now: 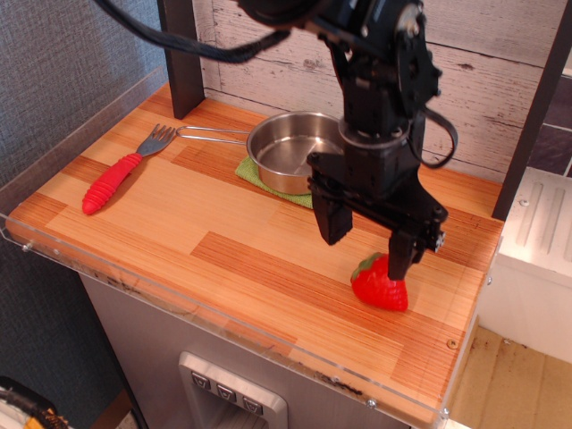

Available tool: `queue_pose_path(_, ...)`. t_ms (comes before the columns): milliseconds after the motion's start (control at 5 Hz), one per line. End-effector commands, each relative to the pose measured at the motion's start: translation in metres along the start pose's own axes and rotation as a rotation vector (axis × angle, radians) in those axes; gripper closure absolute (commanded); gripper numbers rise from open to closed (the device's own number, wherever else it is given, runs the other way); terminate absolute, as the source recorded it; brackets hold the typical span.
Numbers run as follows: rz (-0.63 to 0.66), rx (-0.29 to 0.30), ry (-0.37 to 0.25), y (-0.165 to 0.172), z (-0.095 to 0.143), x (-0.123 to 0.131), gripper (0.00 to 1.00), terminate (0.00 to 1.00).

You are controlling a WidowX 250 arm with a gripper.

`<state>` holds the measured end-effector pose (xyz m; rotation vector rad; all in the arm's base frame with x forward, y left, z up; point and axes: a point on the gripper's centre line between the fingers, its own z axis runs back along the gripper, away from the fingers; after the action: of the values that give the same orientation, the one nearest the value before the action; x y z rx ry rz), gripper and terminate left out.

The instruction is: Place the strawberry on the right edge of the table.

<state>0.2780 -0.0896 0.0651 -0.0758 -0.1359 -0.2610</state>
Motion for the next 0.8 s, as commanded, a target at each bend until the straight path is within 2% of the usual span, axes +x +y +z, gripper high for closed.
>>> queue_pose_path(0,0.038,-0.006,-0.080,0.022,0.034,0.007,0.00,0.00)
queue_pose_path(200,0.067,0.015,-0.070,0.030,0.032,0.004,0.00,0.00)
queue_pose_path(400,0.144,0.090,-0.064,0.033,0.032,0.001,0.00,0.00)
queue_pose_path(600,0.167,0.071,-0.079,0.037,0.032,-0.001,0.00,0.00)
